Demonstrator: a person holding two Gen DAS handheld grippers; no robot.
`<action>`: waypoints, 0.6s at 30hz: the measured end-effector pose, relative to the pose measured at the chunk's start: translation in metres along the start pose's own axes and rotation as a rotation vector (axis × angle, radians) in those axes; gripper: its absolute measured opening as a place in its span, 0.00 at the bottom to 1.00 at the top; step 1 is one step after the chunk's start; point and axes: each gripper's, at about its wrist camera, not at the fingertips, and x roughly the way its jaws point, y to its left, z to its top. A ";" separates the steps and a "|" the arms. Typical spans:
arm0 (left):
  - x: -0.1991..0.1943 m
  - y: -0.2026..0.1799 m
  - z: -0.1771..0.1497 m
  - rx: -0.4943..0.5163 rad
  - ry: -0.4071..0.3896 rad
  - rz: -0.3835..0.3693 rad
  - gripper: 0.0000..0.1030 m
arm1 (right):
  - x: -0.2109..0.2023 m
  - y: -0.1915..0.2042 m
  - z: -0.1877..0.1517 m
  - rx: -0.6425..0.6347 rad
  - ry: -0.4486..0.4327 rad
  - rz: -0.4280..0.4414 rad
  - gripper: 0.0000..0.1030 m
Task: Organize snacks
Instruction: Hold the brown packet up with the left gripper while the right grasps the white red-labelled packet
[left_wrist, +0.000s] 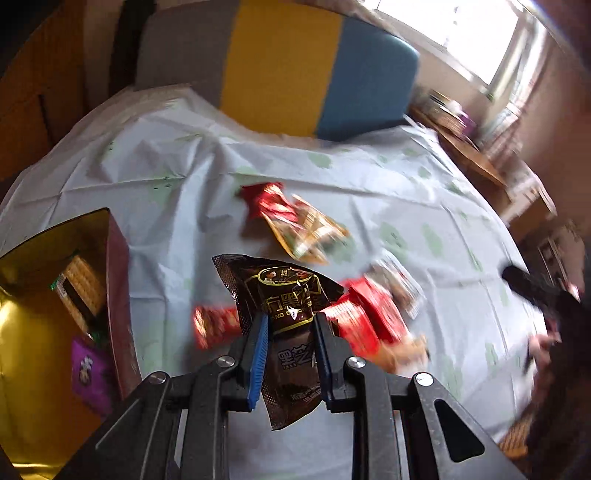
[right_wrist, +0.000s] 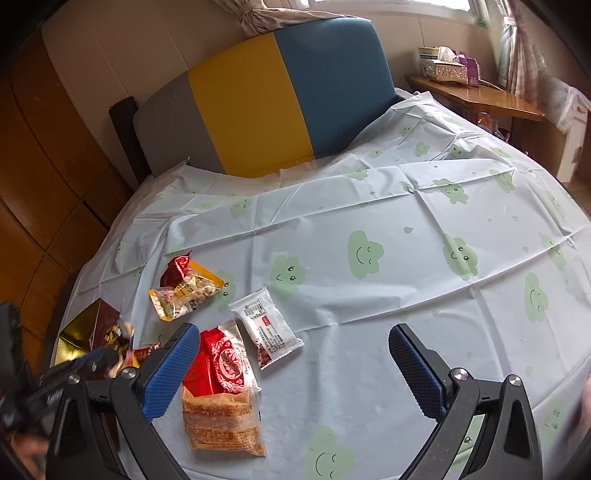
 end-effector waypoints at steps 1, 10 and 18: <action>-0.003 -0.005 -0.008 0.023 0.013 -0.015 0.23 | 0.000 0.000 -0.001 -0.002 0.002 -0.002 1.00; 0.014 -0.027 -0.068 0.149 0.107 0.019 0.30 | 0.007 0.010 -0.007 -0.044 0.051 0.018 1.00; 0.028 -0.030 -0.085 0.145 0.037 0.051 0.39 | 0.022 0.019 -0.015 -0.084 0.138 0.046 1.00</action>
